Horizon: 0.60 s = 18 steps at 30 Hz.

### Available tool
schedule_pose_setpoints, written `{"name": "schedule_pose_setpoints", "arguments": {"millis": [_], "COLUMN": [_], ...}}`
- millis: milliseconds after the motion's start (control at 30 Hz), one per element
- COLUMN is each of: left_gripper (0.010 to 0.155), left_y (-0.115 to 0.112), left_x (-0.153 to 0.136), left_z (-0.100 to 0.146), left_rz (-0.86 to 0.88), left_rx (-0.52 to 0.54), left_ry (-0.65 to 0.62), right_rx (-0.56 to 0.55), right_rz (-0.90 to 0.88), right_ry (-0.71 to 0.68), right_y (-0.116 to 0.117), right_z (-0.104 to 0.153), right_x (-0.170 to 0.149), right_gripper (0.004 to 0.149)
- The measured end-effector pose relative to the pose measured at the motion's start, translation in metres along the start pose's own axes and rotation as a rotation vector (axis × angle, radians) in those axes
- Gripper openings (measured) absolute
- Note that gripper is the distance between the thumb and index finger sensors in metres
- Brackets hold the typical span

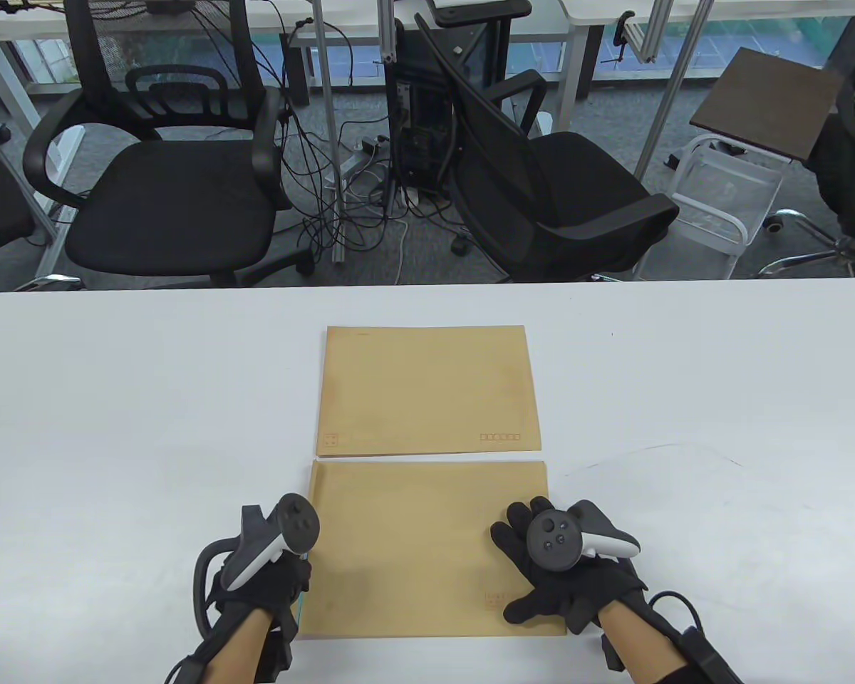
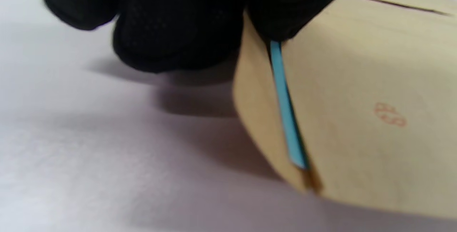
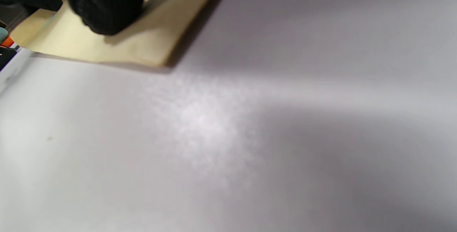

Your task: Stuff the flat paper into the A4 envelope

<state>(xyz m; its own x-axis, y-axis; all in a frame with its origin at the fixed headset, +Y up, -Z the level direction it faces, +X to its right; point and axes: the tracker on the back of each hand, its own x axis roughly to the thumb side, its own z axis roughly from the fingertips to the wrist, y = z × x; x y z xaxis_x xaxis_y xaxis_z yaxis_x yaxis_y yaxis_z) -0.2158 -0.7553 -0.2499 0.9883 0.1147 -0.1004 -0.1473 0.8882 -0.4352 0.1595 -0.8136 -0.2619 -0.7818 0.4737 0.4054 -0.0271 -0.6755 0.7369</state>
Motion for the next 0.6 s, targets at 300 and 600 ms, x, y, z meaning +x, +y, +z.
{"name": "schedule_pose_setpoints", "arguments": {"millis": [300, 600], "left_gripper": [0.043, 0.042], "left_y": [0.116, 0.223], "left_x": [-0.003, 0.049], "left_z": [0.062, 0.115], "left_rz": [0.265, 0.317], "left_rx": [0.487, 0.710], "left_ry": [-0.087, -0.299], "right_rx": [-0.284, -0.809], "right_rz": [-0.067, -0.139], "right_ry": [-0.070, -0.251], "right_y": [-0.032, -0.126], "right_z": [0.026, 0.088], "right_x": [0.007, 0.052], "right_gripper": [0.108, 0.109]}}
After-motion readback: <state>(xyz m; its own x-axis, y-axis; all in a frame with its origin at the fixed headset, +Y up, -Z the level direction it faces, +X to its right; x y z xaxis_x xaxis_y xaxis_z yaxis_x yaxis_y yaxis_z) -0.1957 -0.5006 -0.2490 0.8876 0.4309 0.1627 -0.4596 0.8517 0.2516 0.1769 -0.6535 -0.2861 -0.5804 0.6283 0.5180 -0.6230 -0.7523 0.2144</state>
